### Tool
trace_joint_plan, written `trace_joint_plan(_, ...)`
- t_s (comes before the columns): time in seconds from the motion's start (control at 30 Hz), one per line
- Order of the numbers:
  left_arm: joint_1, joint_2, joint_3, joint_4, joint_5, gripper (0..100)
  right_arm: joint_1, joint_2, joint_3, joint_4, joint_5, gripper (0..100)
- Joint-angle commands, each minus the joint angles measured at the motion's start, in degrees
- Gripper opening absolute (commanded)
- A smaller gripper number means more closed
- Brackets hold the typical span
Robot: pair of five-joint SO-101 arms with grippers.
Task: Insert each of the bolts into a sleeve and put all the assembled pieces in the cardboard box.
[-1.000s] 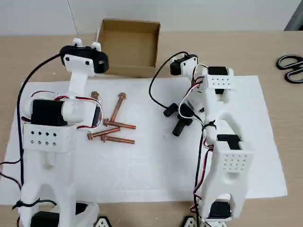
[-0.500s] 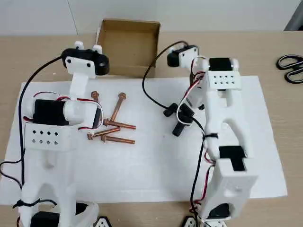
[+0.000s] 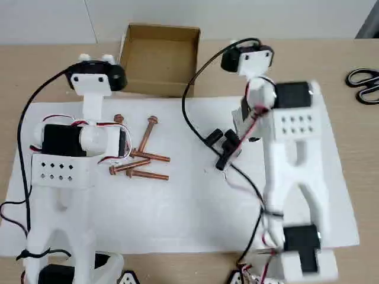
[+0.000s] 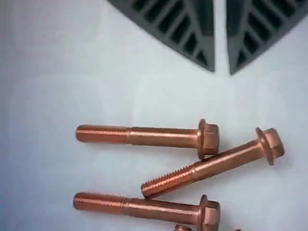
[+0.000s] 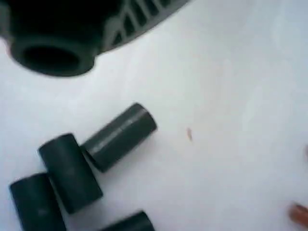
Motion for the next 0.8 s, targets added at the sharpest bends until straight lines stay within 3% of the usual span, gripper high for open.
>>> trace_joint_plan(0.0,-0.18,-0.53,-0.48,-0.53,2.64,1,-0.22,-12.88,4.40,0.66,-3.16,0.4)
trace_joint_plan(0.17,-0.18,-0.53,-0.57,-0.62,5.36,1,1.89,-22.73,19.16,-4.79,-6.24,0.4)
trace_joint_plan(0.37,-0.18,-0.44,-5.58,-0.53,8.44,1,4.79,-30.37,30.95,-12.00,-16.26,0.3)
trace_joint_plan(0.77,-3.52,15.21,-11.03,1.14,8.26,1,4.88,-36.62,37.10,-5.41,-23.47,0.3)
